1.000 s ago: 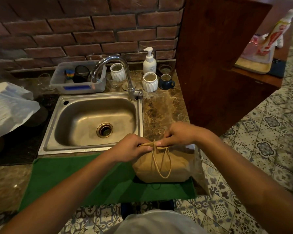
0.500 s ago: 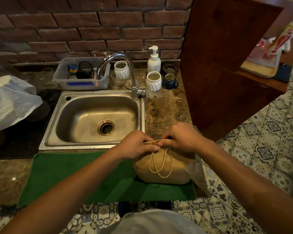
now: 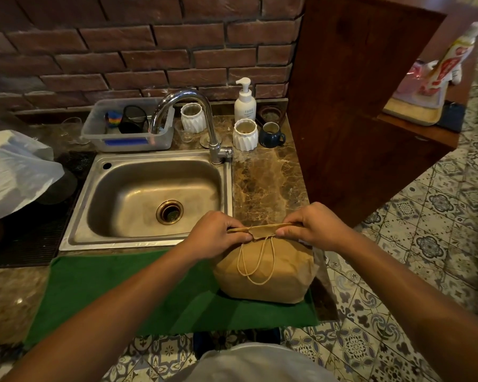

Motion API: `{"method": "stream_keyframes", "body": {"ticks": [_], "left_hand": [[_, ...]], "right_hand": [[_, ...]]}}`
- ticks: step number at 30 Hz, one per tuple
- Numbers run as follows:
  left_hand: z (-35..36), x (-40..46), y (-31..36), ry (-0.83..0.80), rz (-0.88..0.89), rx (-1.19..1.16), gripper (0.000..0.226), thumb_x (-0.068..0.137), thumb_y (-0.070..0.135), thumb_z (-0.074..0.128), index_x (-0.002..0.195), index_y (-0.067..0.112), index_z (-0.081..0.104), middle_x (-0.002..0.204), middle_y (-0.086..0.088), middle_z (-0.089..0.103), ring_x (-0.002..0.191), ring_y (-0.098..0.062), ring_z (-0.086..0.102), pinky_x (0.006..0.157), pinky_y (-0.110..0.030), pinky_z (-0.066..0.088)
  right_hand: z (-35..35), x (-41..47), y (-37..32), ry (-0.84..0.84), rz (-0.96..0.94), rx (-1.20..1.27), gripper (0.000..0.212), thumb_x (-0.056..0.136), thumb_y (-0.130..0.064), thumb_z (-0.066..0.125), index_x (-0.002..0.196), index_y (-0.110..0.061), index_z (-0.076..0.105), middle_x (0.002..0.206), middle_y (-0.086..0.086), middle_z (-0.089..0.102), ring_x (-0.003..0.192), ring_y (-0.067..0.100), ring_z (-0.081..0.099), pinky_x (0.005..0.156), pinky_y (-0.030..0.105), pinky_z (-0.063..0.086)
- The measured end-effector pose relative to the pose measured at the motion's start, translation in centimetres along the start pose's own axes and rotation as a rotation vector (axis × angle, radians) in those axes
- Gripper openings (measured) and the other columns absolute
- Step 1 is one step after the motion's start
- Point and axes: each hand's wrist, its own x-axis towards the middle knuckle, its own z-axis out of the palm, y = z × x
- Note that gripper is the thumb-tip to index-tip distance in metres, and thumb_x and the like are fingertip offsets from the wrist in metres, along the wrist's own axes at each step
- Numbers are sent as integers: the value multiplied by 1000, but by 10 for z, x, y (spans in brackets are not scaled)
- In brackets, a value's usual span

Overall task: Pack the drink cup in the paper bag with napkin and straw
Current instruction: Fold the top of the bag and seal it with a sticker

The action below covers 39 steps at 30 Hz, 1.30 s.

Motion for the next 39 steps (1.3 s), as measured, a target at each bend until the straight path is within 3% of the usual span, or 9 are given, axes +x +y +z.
{"method": "stream_keyframes", "body": {"ticks": [6,11,20,22,26,28,32,37,39], "left_hand": [[-1,-5,-6,32,-54,-48,19,82,45,80,90,28,84,73,13,77,68,-5,68,60,-32,51],[-4,-7,-8,34,-78,-116,18,80,43,82,91,28,84,76,11,78,72,-6,71,68,-39,56],[-8,-23,-23,18,-138,-418,15,89,25,76,103,20,82,92,3,81,89,-15,75,77,-30,60],[-9,-24,-26,41,-126,-412,14,92,23,73,104,24,80,93,6,81,88,-12,75,77,-28,59],[-4,-26,-24,108,-68,-273,16,92,26,73,105,23,81,94,9,80,88,-3,73,79,-29,58],[0,-26,-21,131,-28,-225,17,92,29,73,106,24,81,97,9,80,90,-4,72,82,-33,59],[4,-29,-19,138,12,-204,18,93,32,72,108,27,81,93,9,80,86,-12,74,77,-45,59],[-5,-32,-21,36,-41,-301,24,88,43,75,104,28,82,84,0,80,80,-26,73,73,-49,57],[-10,-28,-14,-42,-81,-320,34,79,51,80,107,32,81,86,8,80,82,-14,74,71,-37,58]], "right_hand": [[0,-16,8,67,36,-139,61,85,-83,39,68,-29,62,49,-10,45,46,4,45,47,22,22],[2,-20,18,96,-15,-88,65,89,-80,38,74,-25,71,52,-4,53,47,11,50,49,17,20],[8,-21,27,158,4,5,66,90,-79,41,83,-25,77,60,-4,63,55,12,58,48,29,37],[7,-23,29,150,25,17,67,89,-81,40,84,-25,77,61,-4,64,58,12,59,49,25,36],[-2,-11,13,-46,20,62,53,89,-74,44,105,-37,78,78,-18,72,69,-1,65,58,20,43],[-4,2,-1,-146,-10,116,51,95,-69,43,112,-35,77,91,-18,76,77,-1,68,66,21,49],[5,32,-32,-239,-82,0,34,101,-52,50,109,-32,76,85,-10,75,72,5,66,67,28,52],[22,39,-40,-65,-166,-173,42,96,-60,42,95,-33,74,71,-17,62,58,-4,49,57,27,35],[26,35,-43,13,-219,-227,41,99,-56,42,97,-30,74,72,-14,66,57,1,50,59,26,32]]}}
